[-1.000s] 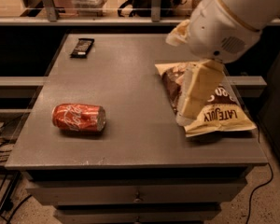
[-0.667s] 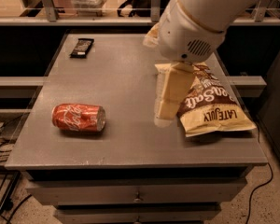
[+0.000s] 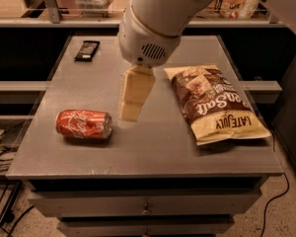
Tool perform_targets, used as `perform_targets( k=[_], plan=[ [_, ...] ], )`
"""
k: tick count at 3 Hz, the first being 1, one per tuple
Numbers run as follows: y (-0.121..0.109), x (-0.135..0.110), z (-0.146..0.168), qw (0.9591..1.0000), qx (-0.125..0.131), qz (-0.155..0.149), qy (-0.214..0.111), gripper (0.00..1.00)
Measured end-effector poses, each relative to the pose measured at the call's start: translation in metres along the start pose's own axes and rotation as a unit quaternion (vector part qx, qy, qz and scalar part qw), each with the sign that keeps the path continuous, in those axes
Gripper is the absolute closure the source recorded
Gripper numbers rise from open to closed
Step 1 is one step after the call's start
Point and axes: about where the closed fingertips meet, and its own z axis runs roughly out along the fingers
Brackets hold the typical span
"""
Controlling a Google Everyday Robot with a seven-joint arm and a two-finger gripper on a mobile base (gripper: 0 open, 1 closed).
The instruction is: Place coke can upright
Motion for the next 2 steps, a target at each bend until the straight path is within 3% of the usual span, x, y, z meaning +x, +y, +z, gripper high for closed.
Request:
perform_targets(
  k=[2],
  plan=[
    [0.0004, -0.0063, 0.0071, 0.9999, -0.006, 0.011, 0.002, 0.0]
  ],
)
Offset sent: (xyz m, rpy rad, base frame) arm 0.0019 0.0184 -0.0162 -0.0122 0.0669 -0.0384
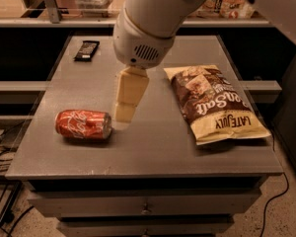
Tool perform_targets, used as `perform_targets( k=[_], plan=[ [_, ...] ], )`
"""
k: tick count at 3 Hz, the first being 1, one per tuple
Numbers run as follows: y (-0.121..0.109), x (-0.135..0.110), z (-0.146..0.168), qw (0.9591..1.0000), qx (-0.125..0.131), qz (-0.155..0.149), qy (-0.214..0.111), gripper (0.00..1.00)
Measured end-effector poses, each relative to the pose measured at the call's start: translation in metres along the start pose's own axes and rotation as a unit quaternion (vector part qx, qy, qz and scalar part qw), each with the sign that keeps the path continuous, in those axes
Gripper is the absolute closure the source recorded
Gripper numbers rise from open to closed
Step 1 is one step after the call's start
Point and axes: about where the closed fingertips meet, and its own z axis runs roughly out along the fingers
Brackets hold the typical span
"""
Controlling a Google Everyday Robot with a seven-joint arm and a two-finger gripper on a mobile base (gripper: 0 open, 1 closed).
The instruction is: Place coke can upright
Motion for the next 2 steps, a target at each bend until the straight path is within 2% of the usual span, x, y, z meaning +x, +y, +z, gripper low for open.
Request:
perform_targets(
  k=[1, 2],
  plan=[
    [-0.006, -0.024, 0.022, 1.0, -0.007, 0.004, -0.001, 0.0],
    [-0.014, -0.053, 0.049, 0.9997, -0.02, -0.003, 0.011, 0.0]
  ],
)
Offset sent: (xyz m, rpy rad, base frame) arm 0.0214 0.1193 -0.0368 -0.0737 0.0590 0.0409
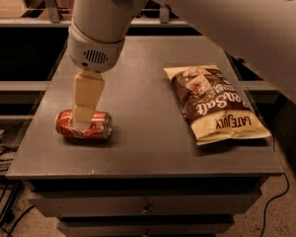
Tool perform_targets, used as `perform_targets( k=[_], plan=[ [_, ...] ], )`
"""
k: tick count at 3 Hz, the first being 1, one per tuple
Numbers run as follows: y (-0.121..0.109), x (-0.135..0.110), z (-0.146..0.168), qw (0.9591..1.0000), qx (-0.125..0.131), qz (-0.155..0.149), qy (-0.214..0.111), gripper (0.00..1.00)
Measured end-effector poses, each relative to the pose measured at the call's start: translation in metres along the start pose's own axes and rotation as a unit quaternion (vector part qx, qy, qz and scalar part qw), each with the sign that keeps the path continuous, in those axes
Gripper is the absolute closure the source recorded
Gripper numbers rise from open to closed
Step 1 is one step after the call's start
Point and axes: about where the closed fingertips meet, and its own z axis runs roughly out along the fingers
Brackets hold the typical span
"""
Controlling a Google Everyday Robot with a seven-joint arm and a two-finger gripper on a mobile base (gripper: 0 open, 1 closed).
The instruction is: Place coke can upright
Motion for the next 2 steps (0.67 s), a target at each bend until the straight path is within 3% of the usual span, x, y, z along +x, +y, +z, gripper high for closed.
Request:
perform_targets(
  k=[1, 2],
  plan=[
    [-0.006, -0.021, 0.026, 0.999, -0.006, -0.009, 0.044, 0.0],
    [-0.013, -0.027, 0.051, 0.9952, -0.007, -0.014, 0.096, 0.0]
  ],
)
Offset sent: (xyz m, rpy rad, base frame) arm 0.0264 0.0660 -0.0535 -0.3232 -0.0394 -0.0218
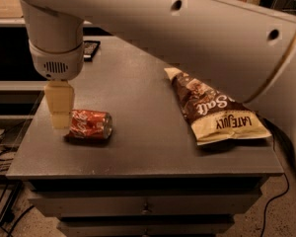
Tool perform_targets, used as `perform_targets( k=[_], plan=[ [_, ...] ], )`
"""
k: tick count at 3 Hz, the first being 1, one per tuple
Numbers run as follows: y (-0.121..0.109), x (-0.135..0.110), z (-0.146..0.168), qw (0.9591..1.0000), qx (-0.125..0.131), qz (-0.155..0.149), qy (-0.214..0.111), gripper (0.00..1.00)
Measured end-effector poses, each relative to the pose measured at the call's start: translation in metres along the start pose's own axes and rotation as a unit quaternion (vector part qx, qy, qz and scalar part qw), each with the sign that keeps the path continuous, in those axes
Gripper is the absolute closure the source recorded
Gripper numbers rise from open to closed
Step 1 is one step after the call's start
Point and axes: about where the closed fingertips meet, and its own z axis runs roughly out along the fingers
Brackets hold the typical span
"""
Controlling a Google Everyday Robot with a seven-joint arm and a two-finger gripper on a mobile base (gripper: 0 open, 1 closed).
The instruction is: Place coke can upright
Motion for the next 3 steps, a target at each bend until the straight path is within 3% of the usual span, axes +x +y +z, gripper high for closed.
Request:
perform_targets(
  k=[1, 3],
  plan=[
    [-0.0023, 0.0057, 0.0158, 0.9996, -0.006, 0.021, 0.021, 0.0],
    [0.0001, 0.0005, 0.0246, 0.9991, -0.011, 0.021, 0.034, 0.0]
  ],
)
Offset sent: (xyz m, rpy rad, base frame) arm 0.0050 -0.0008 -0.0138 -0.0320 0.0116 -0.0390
